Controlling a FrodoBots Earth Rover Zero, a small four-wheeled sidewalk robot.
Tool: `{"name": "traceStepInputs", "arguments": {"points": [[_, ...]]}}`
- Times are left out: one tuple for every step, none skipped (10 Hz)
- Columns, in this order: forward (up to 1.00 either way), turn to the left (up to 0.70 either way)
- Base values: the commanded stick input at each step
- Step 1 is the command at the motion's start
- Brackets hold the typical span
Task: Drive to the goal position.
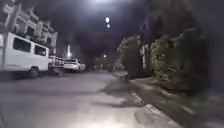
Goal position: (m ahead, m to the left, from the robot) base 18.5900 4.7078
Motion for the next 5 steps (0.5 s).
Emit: {"name": "traceStepInputs", "arguments": {"points": [[0.5,0.0],[0.5,0.0],[0.5,0.0],[0.5,0.0],[0.5,0.0]]}}
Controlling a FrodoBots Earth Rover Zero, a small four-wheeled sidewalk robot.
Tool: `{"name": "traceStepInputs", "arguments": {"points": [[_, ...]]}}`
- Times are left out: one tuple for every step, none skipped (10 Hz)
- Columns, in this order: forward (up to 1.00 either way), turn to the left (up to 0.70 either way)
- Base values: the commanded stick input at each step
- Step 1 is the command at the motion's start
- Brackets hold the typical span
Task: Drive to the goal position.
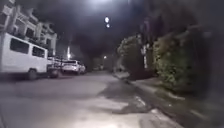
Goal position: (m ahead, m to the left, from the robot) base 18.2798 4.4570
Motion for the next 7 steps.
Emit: {"name": "traceStepInputs", "arguments": {"points": [[0.5,0.0],[0.5,0.0],[0.5,0.0],[0.5,0.0],[0.5,0.0],[0.5,0.0],[0.5,0.0]]}}
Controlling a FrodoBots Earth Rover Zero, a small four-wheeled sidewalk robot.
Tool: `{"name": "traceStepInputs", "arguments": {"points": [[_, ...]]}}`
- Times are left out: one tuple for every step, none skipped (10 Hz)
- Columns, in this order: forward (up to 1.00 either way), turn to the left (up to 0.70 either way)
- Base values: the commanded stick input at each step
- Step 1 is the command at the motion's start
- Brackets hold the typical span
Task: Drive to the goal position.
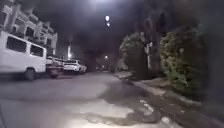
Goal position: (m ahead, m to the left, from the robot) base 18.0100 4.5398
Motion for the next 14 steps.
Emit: {"name": "traceStepInputs", "arguments": {"points": [[0.5,0.0],[0.5,0.0],[0.5,0.0],[0.5,0.0],[0.5,0.0],[0.5,0.0],[0.5,0.0],[0.5,0.0],[0.5,0.0],[0.5,0.0],[0.5,0.0],[0.5,0.0],[0.5,0.0],[0.5,-0.13]]}}
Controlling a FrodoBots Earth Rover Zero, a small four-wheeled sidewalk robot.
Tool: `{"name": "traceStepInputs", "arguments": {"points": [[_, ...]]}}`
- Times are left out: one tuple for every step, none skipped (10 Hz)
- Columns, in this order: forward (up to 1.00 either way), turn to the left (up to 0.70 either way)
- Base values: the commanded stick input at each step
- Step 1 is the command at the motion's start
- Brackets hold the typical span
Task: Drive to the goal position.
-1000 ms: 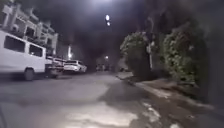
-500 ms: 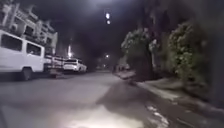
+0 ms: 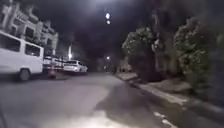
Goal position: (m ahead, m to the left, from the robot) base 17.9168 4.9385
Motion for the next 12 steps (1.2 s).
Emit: {"name": "traceStepInputs", "arguments": {"points": [[0.5,-0.43],[0.5,-0.43],[0.5,-0.08],[0.5,-0.5],[0.5,-0.27],[0.5,-0.14],[0.5,-0.47],[0.5,-0.36],[0.5,0.0],[0.5,0.0],[0.5,0.0],[0.5,0.0]]}}
